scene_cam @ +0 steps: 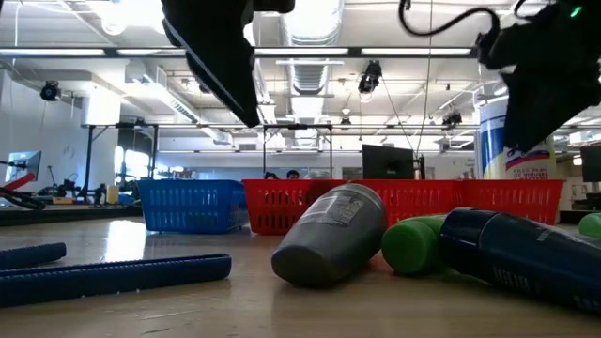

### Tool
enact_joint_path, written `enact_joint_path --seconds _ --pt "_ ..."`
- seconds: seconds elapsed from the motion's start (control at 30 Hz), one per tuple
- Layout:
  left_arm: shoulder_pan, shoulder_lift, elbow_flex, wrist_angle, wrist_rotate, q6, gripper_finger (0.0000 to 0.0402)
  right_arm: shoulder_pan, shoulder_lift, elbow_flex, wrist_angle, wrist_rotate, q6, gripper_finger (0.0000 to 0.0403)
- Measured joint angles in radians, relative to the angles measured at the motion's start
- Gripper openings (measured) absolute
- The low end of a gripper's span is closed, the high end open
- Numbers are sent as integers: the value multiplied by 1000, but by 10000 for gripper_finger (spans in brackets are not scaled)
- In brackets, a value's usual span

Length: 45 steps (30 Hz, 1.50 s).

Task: Pick & Place Travel size toiletries
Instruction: Put the green shampoo into the blue bin

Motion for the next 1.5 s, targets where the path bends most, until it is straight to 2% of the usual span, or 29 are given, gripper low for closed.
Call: enact_joint_path --seconds 0.1,0.27,0.37,0.47,0.6,0.67,0.8,0.87,1.0,1.07,1.23,1.37,1.5 --pt "-1 3 -25 157 12 113 210 38 -37 0 0 -1 -25 299" --pt "6 64 -56 536 43 401 210 96 -88 0 -17 -16 -77 352" --pt "32 128 -38 650 76 424 210 132 -120 0 -17 -18 -94 368" --pt "67 205 28 561 111 242 210 153 -138 0 -32 -20 -67 371" --pt "84 288 158 356 116 -92 210 174 -142 0 -69 -31 -7 372" --pt "84 329 228 294 111 -195 210 183 -139 0 -82 -30 7 372" --pt "70 424 373 238 69 -256 210 186 -139 0 -91 -17 2 372" --pt "67 460 446 140 53 -255 210 187 -140 -2 -94 -19 -20 372" --pt "66 480 542 -98 47 -236 210 215 -142 -2 -86 -129 -103 372" --pt "64 461 544 -154 43 -205 209 250 -142 -4 -68 -175 -147 372" --pt "48 366 485 -221 40 -145 209 356 -128 -44 62 -204 -222 372" --pt "31 302 375 -215 39 -111 209 408 -62 -89 217 -211 -259 372" --pt "16 215 224 -190 39 -106 209 411 64 -101 348 -206 -269 372"
